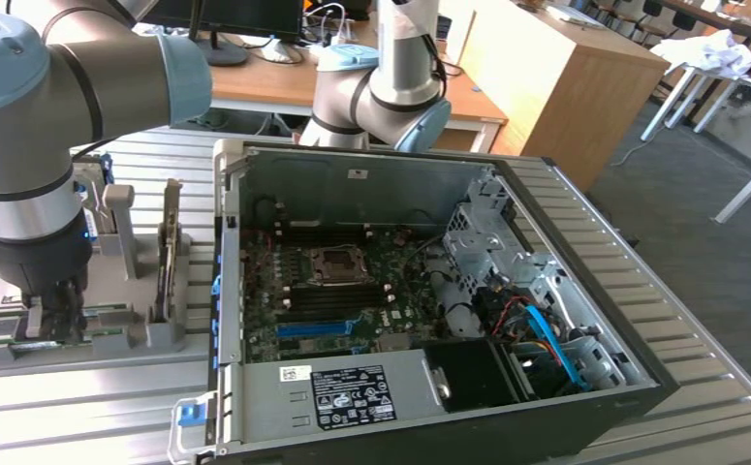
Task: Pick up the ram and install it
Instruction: 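Pick up the ram and move it above insertion slot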
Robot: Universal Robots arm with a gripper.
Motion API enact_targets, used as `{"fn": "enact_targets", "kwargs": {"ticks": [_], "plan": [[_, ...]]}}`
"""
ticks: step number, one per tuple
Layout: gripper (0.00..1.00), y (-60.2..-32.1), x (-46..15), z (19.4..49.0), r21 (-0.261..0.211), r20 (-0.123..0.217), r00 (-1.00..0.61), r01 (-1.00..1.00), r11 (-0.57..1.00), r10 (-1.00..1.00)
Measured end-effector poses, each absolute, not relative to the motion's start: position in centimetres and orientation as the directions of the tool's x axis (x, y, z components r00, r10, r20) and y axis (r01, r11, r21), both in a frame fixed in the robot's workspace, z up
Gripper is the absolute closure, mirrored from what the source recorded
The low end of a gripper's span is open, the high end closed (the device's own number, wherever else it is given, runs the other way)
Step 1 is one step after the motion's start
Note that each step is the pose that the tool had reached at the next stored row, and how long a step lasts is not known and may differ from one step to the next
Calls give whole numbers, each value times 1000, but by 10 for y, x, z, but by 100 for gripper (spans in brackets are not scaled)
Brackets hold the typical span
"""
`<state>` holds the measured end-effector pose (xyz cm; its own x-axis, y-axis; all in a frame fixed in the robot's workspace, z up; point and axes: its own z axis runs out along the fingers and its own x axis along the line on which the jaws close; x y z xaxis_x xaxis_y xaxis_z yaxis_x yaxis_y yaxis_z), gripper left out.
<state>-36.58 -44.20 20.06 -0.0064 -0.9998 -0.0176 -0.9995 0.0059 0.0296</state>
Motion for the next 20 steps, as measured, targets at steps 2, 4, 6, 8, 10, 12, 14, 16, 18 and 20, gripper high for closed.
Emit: {"fn": "enact_targets", "kwargs": {"ticks": [2, 4, 6, 8, 10, 12, 14, 16, 18, 20], "plan": [[88, -442, -366, 201, 30, -18, -6, -1000, 6, -1000], [88, -442, -366, 201, 30, -18, -6, -1000, 6, -1000], [88, -442, -366, 201, 30, -18, -6, -1000, 6, -1000], [88, -442, -366, 201, 30, -18, -6, -1000, 6, -1000], [88, -442, -366, 201, 30, -18, -6, -1000, 6, -1000], [88, -442, -366, 201, 29, -18, -6, -1000, 6, -1000], [88, -442, -366, 201, 29, -18, -6, -1000, 6, -1000], [88, -442, -366, 202, 30, -18, -6, -1000, 6, -1000], [88, -442, -366, 203, 30, -18, -6, -1000, 6, -1000], [88, -442, -366, 203, 29, -18, -6, -1000, 6, -1000]]}}
